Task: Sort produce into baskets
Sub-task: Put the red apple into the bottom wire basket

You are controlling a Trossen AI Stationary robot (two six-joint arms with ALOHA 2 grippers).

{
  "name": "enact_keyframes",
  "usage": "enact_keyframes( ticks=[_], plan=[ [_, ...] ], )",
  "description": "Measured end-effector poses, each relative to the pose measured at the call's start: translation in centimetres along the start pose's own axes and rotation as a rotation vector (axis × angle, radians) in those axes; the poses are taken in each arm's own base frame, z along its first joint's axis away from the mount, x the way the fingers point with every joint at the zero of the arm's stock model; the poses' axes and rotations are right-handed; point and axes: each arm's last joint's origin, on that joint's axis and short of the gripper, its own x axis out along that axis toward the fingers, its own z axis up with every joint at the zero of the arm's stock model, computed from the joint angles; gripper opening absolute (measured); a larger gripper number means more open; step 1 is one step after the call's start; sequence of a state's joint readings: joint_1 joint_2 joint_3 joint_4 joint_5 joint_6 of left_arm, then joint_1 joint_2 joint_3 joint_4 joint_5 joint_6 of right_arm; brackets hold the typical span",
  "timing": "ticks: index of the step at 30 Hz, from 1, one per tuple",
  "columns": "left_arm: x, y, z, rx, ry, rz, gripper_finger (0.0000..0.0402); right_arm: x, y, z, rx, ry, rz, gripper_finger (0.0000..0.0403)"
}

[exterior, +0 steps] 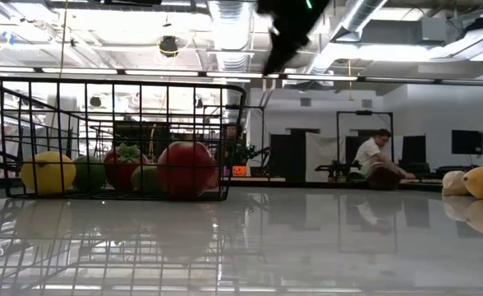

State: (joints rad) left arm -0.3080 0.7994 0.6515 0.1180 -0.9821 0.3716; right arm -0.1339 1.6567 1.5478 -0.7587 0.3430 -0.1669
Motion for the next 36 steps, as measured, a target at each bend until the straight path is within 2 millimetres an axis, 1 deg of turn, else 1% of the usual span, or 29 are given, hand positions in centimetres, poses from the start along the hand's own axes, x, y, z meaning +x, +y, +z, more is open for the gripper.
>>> enact_keyframes(
  ticks=[2, 5, 11, 13, 16, 20, 22, 26, 32, 36],
  plan=[
    [0.0, 0.0, 0.0, 0.001, 0.001, -0.001, 0.0253, -0.1, -2.2, -1.9, 0.075, 0.037, -0.042, 0.0388],
    [0.0, 0.0, 0.0, 0.000, 0.001, -0.001, 0.0253, 0.0, -5.4, -5.6, 0.188, 0.074, -0.126, 0.0387],
    [0.0, 0.0, 0.0, -0.010, 0.000, -0.001, 0.0253, 1.9, -10.9, -14.3, 0.411, 0.166, -0.322, 0.0386],
    [0.0, 0.0, 0.0, -0.019, -0.001, -0.001, 0.0253, 2.4, -12.7, -16.8, 0.476, 0.223, -0.345, 0.0386],
    [0.0, 0.0, 0.0, -0.023, -0.004, -0.001, 0.0253, 3.6, -15.1, -19.9, 0.576, 0.309, -0.313, 0.0391],
    [0.0, 0.0, 0.0, -0.023, -0.004, -0.001, 0.0253, 5.0, -17.6, -22.6, 0.675, 0.393, -0.297, 0.0398],
    [0.0, 0.0, 0.0, -0.023, -0.004, 0.000, 0.0253, 5.8, -18.1, -23.7, 0.690, 0.466, -0.280, 0.0398],
    [0.0, 0.0, 0.0, -0.018, -0.003, -0.001, 0.0253, 7.2, -18.5, -25.0, 0.675, 0.588, -0.298, 0.0399],
    [0.0, 0.0, 0.0, -0.018, -0.004, -0.003, 0.0253, 8.9, -17.7, -26.5, 0.659, 0.733, -0.248, 0.0399],
    [0.0, 0.0, 0.0, -0.017, -0.004, -0.003, 0.0253, 10.1, -17.5, -27.3, 0.646, 0.777, -0.244, 0.0396]
  ],
)
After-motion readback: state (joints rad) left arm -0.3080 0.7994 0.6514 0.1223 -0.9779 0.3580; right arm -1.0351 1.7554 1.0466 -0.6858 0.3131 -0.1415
